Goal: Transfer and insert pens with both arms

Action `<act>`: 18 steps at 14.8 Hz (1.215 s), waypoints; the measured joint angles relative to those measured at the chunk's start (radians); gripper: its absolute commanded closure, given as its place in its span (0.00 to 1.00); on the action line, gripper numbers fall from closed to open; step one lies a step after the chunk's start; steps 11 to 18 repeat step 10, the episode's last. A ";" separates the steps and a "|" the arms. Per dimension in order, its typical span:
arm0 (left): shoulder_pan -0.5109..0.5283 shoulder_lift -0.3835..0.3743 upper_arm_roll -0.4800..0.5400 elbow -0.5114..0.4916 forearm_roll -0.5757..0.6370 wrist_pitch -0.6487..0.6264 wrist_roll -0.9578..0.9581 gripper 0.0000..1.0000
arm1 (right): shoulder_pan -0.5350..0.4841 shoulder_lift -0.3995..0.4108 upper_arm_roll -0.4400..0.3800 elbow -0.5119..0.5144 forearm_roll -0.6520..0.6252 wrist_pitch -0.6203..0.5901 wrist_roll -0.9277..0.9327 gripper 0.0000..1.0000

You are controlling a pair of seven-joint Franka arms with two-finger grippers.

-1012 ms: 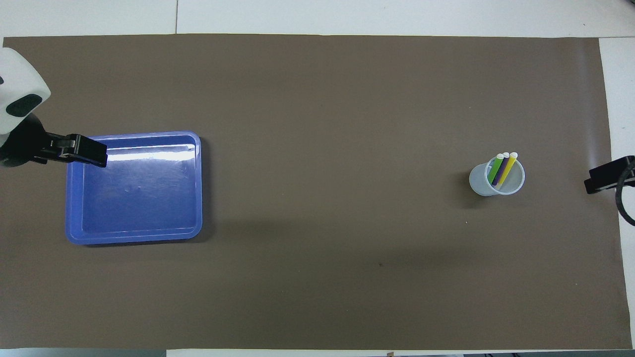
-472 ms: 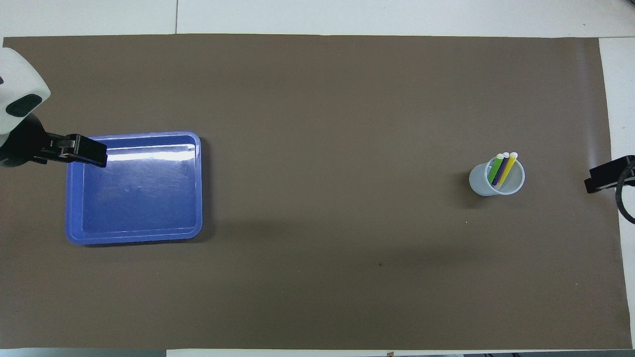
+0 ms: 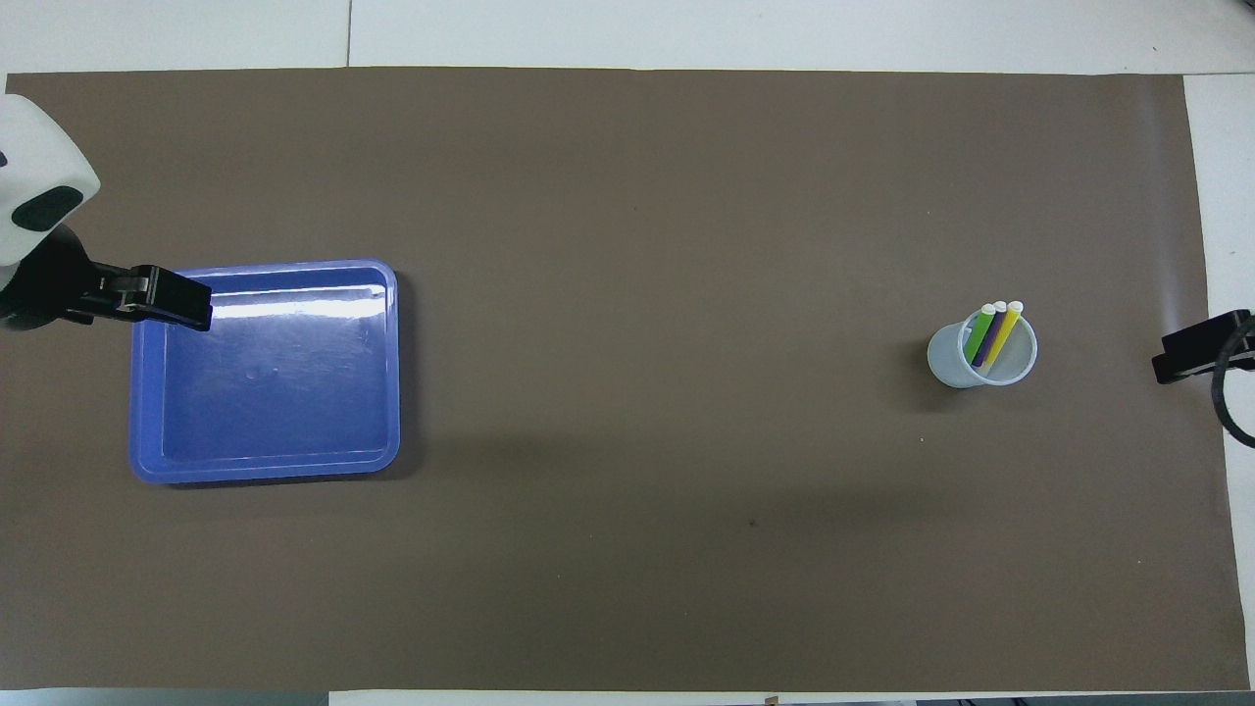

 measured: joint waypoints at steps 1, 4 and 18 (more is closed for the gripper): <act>0.000 0.000 0.000 0.000 0.000 0.000 0.000 0.00 | 0.000 0.000 0.000 -0.001 0.000 0.006 0.000 0.00; 0.000 0.000 0.000 0.000 0.000 0.000 0.000 0.00 | 0.000 0.000 0.000 -0.003 0.000 0.037 0.000 0.00; 0.000 0.000 0.000 0.000 0.000 0.000 0.000 0.00 | 0.000 0.000 0.000 -0.009 0.001 0.063 0.000 0.00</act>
